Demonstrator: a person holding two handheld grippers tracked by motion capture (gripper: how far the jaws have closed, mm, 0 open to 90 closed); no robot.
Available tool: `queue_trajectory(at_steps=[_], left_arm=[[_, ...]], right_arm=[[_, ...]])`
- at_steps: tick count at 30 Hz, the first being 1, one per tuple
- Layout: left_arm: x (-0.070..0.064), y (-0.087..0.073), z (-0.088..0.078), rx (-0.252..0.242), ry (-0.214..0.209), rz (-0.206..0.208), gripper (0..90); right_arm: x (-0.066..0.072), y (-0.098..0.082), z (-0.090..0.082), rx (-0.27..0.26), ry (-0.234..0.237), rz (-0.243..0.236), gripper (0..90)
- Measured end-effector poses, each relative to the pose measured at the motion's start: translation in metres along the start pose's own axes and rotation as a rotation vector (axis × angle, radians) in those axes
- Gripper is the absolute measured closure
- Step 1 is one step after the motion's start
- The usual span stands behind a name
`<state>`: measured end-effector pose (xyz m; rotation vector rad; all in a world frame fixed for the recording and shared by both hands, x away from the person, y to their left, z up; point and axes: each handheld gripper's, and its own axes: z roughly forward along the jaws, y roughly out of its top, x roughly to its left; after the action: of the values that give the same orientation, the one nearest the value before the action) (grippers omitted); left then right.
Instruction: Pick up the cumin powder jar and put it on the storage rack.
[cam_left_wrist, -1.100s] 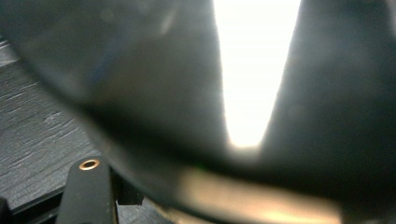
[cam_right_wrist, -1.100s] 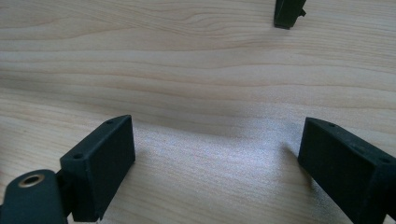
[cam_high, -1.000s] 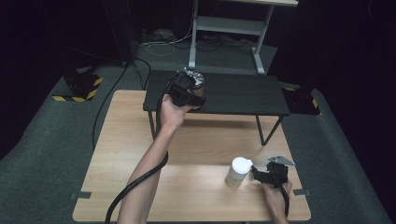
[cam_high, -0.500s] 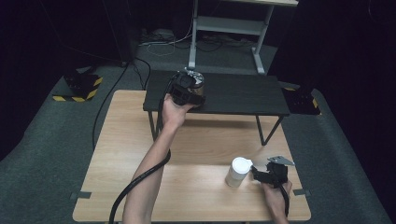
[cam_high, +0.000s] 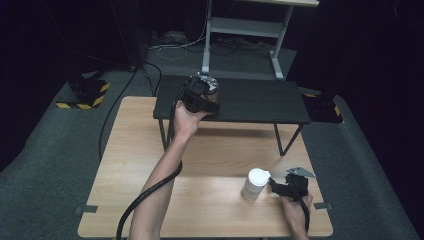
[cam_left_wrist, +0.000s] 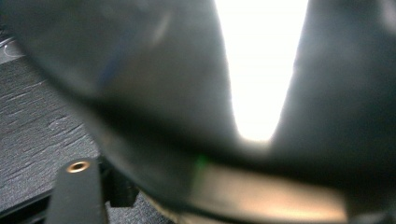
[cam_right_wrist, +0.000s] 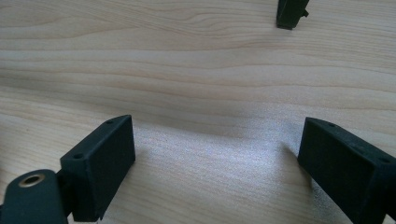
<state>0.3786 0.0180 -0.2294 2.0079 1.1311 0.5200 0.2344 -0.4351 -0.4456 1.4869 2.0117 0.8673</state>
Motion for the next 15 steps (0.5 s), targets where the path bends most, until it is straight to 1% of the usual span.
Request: queue_trajectory(at_steps=[2, 3, 4, 8, 9, 10, 14, 15], left_arm=[[0.000, -0.001, -0.002, -0.008, -0.003, -0.006, 17.7], [-0.002, -0.002, -0.004, -0.013, 0.011, -0.002, 16.0], [-0.002, -0.002, -0.004, -0.013, 0.011, -0.002, 13.6], [-0.003, -0.005, -0.008, -0.020, 0.013, -0.019, 10.2], [-0.003, -0.008, -0.012, -0.026, 0.014, -0.026, 8.7], [-0.003, -0.008, -0.012, -0.026, 0.014, -0.026, 8.1], [-0.003, -0.013, -0.021, -0.031, 0.009, -0.022, 6.1], [-0.003, -0.013, -0.024, -0.029, 0.007, -0.014, 5.9]], right_arm=[[0.000, 0.000, 0.000, 0.000, 0.000, 0.000, 10.2], [0.000, 0.000, 0.000, 0.000, 0.000, 0.000, 10.2], [0.000, 0.000, 0.000, 0.000, 0.000, 0.000, 10.2], [0.000, 0.000, 0.000, 0.000, 0.000, 0.000, 10.2], [0.000, 0.000, 0.000, 0.000, 0.000, 0.000, 10.2], [0.000, 0.000, 0.000, 0.000, 0.000, 0.000, 10.2], [0.000, 0.000, 0.000, 0.000, 0.000, 0.000, 10.2], [0.000, 0.000, 0.000, 0.000, 0.000, 0.000, 10.2]])
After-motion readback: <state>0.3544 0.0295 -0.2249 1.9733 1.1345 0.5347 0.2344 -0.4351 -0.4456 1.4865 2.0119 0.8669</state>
